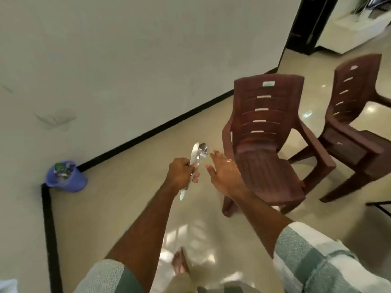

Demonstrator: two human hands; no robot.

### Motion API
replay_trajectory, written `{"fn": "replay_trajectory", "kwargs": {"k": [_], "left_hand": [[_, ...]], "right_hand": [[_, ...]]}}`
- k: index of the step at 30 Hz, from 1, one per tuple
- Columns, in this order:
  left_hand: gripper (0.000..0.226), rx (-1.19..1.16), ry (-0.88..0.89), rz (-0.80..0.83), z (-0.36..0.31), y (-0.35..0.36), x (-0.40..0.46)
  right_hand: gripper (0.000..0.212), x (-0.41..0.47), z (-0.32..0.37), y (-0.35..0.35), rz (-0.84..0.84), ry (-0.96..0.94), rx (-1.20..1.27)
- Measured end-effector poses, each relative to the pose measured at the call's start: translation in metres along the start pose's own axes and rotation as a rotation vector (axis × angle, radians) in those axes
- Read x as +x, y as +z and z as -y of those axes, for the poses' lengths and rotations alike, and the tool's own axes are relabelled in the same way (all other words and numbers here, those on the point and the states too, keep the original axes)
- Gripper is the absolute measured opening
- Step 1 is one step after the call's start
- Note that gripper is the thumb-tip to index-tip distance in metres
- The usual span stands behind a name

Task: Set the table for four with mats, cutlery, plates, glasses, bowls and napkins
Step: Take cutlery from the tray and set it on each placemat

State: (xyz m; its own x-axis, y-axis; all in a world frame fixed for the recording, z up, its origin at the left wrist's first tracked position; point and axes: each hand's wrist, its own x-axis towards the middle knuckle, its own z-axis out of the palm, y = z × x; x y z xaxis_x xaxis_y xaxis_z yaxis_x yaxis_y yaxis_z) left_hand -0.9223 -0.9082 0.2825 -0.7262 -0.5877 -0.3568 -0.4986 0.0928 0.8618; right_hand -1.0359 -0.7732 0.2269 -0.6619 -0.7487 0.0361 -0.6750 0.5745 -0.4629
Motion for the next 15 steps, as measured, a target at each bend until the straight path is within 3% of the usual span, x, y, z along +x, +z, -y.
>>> {"fn": "replay_trajectory", "kwargs": {"k": [6, 15], "left_hand": [[0.016, 0.083, 0.004, 0.11, -0.057, -0.055, 0.166], [0.015, 0.234, 0.118, 0.288, -0.179, -0.027, 0.456]], "right_hand": [[0.061, 0.152, 0.0, 0.001, -0.04, 0.148, 0.002], [0.045, 0.416, -0.105, -0.017, -0.195, 0.327, -0.027]]}}
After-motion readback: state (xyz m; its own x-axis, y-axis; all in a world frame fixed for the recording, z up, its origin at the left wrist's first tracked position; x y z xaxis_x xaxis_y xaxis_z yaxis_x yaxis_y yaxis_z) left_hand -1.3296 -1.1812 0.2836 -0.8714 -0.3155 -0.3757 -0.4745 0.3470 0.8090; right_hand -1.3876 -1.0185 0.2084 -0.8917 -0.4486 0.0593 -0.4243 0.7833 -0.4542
